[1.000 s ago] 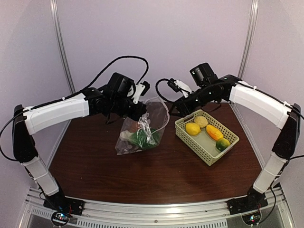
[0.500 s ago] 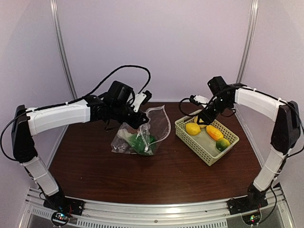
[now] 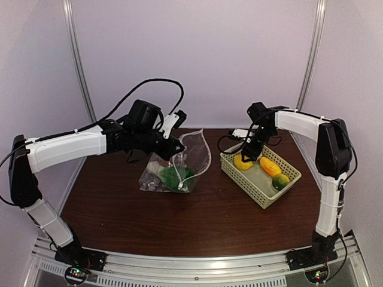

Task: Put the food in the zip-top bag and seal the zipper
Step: Pick up the fake vegetable from the bin.

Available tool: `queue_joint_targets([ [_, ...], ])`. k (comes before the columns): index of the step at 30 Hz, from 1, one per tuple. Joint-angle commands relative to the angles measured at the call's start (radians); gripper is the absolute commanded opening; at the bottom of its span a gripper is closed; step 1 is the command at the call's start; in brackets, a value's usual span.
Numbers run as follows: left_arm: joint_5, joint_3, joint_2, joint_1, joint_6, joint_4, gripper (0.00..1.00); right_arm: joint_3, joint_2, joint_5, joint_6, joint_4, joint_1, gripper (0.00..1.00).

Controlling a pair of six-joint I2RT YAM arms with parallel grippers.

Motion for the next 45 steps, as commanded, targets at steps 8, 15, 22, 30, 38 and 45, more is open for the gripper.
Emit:
queue_joint_targets([
  [8, 0.006, -0.008, -0.036, 0.016, 0.007, 0.051, 0.00, 0.008, 0.000, -0.110, 0.078, -0.132, 0.005, 0.66],
  [15, 0.023, -0.006, -0.036, 0.022, 0.001, 0.052, 0.00, -0.125, -0.060, -0.155, 0.206, -0.142, 0.023, 0.67],
  [22, 0.017, -0.008, -0.044, 0.023, 0.003, 0.052, 0.00, -0.211, -0.045, -0.112, 0.283, -0.083, 0.041, 0.61],
  [30, 0.016, -0.009, -0.048, 0.024, 0.004, 0.052, 0.00, -0.286, -0.036, -0.066, 0.293, -0.055, 0.070, 0.61],
  [38, 0.019, -0.010, -0.049, 0.023, 0.002, 0.051, 0.00, -0.326, -0.069, 0.176, 0.396, 0.040, 0.067, 0.55],
  [45, 0.024, -0.010, -0.045, 0.023, 0.000, 0.055, 0.00, -0.299, -0.111, 0.166, 0.362, 0.028, 0.053, 0.18],
])
